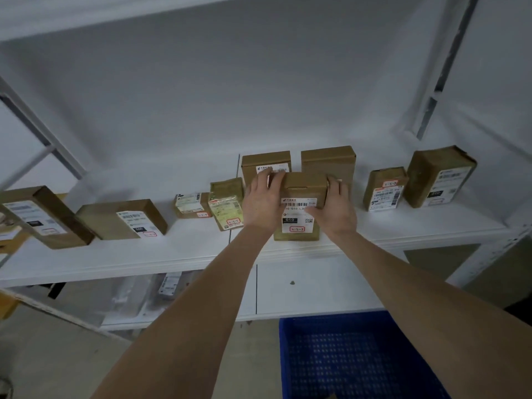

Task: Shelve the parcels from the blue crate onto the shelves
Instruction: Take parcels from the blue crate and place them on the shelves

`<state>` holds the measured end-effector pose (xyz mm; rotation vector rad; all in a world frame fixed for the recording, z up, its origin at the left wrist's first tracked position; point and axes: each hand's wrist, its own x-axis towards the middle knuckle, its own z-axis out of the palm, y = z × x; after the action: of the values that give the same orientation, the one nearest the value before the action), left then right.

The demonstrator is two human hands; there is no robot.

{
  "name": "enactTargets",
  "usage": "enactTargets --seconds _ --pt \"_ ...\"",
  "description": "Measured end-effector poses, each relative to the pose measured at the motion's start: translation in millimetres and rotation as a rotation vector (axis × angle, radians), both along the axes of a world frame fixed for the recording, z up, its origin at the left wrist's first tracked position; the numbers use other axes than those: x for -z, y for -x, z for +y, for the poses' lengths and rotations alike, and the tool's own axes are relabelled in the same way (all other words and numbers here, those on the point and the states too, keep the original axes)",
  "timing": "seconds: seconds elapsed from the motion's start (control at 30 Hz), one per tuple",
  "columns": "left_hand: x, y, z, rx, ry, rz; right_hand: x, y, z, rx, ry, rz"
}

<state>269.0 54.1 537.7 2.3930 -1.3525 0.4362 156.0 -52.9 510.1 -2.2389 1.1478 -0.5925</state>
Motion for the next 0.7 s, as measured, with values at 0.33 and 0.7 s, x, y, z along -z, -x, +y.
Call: enactTargets --seconds 0.33,0.7 --pt "15.5 -3.5 -3.3 0.089 -0.026 -0.327 -20.6 -5.6 3.7 -0.206 0.677 0.322" --pt "22.6 -12.8 -10.6 0.064 -0.007 -0.44 -7.4 -20.0 -5.6 -0.115 0.866 0.256"
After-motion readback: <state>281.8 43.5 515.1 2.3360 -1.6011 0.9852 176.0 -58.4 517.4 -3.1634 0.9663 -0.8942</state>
